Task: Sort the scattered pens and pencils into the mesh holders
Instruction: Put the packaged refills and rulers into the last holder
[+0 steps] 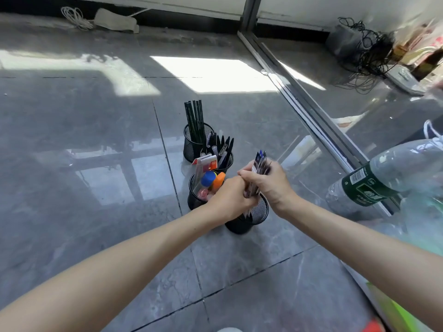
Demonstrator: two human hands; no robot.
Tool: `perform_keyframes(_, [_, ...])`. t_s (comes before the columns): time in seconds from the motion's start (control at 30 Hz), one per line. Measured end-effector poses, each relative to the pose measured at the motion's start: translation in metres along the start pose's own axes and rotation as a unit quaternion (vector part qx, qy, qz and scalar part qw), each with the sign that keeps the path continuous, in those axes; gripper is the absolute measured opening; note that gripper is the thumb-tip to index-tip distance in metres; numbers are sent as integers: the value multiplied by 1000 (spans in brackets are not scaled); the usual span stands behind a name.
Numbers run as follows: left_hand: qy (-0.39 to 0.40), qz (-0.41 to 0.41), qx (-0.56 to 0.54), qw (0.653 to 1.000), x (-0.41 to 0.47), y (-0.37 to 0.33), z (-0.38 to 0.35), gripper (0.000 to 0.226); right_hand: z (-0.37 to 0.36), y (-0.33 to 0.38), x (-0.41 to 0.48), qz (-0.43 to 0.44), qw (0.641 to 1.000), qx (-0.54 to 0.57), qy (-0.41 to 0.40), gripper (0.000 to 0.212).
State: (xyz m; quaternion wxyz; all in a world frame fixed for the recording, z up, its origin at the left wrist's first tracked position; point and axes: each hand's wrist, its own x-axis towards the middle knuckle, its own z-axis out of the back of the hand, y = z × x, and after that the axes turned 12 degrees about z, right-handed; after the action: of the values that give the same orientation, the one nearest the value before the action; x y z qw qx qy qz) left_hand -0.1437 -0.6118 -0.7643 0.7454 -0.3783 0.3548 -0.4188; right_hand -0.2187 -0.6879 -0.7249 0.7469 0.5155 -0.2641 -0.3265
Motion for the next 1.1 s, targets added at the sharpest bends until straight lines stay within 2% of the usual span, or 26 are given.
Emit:
perform_keyframes(0.1, [14,36,38,999,1,8,-8,29,3,-13,-5,-19,999,-8,25,9])
perform_keyframes(0.2, [16,31,67,997,0,11,-14,28,4,-23,-9,-30,999,-30,32,14])
perform_keyframes(0.33, [-8,10,82,997,1,14,-14,51,4,-26,-9,-43,997,-47,43,14])
perform_keyframes(0.43, [-33,39,108,993,-4,15,-9,41,4,-26,-7,-48,998,-29,37,18])
perform_keyframes(0.53, [-70,7,105,992,-9,20,1,26,4,-22,-5,-39,999,-16,21,23])
perform_keyframes(0.7, [-169,-34,35,984,-22,16,33,19,-3,-11,5,-13,999,-29,-22,13])
perform_keyframes(0.83, [-241,37,8,970,-24,25,58,3,-13,-11,20,-15,993,-104,-46,7])
perform_keyframes(0.97, [-263,155,29,952,-29,46,73,9,-16,-13,38,-50,987,-145,-43,6])
perform_keyframes(1.03, [-238,212,27,947,-33,53,76,14,-16,-17,48,-97,988,-119,-29,10])
perform_keyframes(1.1, [-189,254,34,948,-33,58,77,23,-16,-19,58,-182,983,-6,-33,3])
